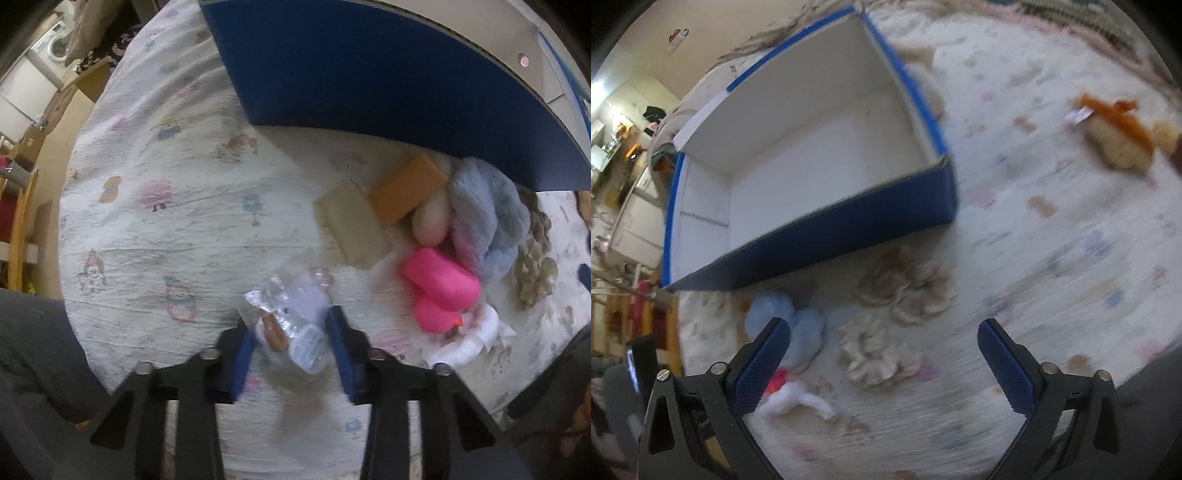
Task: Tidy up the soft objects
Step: 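Grasp the clear plastic bag with the left gripper while the right grasps the white cloth, then carry the bag and cloth into the box and open both grippers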
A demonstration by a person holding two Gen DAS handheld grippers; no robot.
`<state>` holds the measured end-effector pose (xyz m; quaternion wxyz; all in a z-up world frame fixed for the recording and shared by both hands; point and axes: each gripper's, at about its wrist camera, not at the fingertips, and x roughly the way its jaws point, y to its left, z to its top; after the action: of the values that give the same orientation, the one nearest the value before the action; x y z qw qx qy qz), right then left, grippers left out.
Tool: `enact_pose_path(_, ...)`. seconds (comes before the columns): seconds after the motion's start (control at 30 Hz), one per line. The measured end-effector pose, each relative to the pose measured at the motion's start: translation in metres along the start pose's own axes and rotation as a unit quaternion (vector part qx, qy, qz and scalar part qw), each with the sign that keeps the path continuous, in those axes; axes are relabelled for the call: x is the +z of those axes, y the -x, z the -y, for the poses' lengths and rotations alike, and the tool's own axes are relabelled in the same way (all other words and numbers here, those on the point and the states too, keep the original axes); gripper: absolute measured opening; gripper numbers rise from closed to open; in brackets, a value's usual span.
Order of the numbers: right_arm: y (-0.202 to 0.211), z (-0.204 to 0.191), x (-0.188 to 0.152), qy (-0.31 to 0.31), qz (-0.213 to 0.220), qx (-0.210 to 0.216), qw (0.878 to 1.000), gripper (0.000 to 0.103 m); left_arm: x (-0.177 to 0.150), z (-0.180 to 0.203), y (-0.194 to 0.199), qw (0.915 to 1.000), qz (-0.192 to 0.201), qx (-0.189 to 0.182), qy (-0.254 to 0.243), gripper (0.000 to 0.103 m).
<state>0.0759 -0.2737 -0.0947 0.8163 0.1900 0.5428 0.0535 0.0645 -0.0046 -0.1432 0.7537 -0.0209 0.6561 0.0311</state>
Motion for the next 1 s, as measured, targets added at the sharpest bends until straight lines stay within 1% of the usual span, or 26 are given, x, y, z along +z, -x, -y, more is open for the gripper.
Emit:
enact_pose_path(0.07,-0.009,-0.005,-0.002,0.009,-0.022,0.01,1.0,0.079,0.001,-0.005,0.0,1.0,0.008,-0.002,0.005,0.025)
enact_pose_path(0.17,-0.024,-0.016,-0.009,0.018,-0.045,0.013,0.999,0.079,0.001,-0.011,0.01,0.9998,0.016,0.003,0.008,0.025)
enact_pose_path(0.2,-0.027,-0.018,-0.011,0.022,-0.048,0.011,0.999,0.079,-0.004,-0.013,0.013,0.9998,0.019,0.006,0.007,0.025)
enact_pose_path(0.3,-0.04,-0.023,-0.014,0.026,-0.056,-0.001,0.998,0.079,-0.006,-0.012,0.016,0.9996,0.023,0.018,0.002,0.025)
enact_pose_path(0.33,-0.042,-0.022,-0.014,0.022,-0.057,-0.006,0.998,0.078,-0.005,-0.014,0.018,0.9993,0.027,0.026,0.004,0.025)
enact_pose_path(0.37,-0.044,-0.022,-0.014,0.017,-0.056,-0.012,0.998,0.074,-0.004,-0.013,0.019,0.9991,0.03,0.031,0.005,0.025)
enact_pose_path(0.4,-0.046,-0.021,-0.014,0.016,-0.056,-0.017,0.998,0.067,-0.002,-0.014,0.016,0.9989,0.033,0.034,0.007,0.025)
enact_pose_path(0.43,-0.047,-0.022,-0.015,0.018,-0.058,-0.021,0.998,0.063,-0.002,-0.015,0.017,0.9988,0.035,0.035,0.009,0.025)
enact_pose_path(0.47,-0.049,-0.022,-0.017,0.021,-0.062,-0.022,0.998,0.049,0.002,-0.023,0.01,0.9987,0.036,0.035,0.01,0.024)
enact_pose_path(0.5,-0.051,-0.023,-0.018,0.023,-0.066,-0.021,0.997,0.029,0.002,-0.024,0.011,0.9986,0.038,0.036,0.012,0.024)
enact_pose_path(0.53,-0.052,-0.023,-0.018,0.024,-0.068,-0.012,0.997,0.022,0.005,-0.027,0.015,0.9983,0.041,0.038,0.013,0.024)
enact_pose_path(0.6,-0.047,-0.021,-0.018,0.016,-0.062,0.005,0.998,0.016,0.007,-0.029,0.019,0.998,0.048,0.04,0.014,0.024)
enact_pose_path(0.7,-0.025,-0.025,-0.017,0.032,-0.028,0.017,0.999,0.015,0.011,-0.029,0.026,0.9972,0.06,0.042,0.015,0.024)
enact_pose_path(0.8,-0.008,-0.033,-0.017,0.045,-0.006,0.031,0.999,0.015,0.008,-0.031,0.043,0.996,0.079,0.04,0.016,0.024)
enact_pose_path(0.9,0.011,-0.04,-0.017,0.061,0.016,0.039,0.997,0.015,0.007,-0.025,0.062,0.9936,0.105,0.038,0.013,0.024)
enact_pose_path(1.0,0.028,-0.047,-0.014,0.07,0.037,0.051,0.996,0.015,0.01,-0.016,0.089,0.9891,0.141,0.041,0.005,0.024)
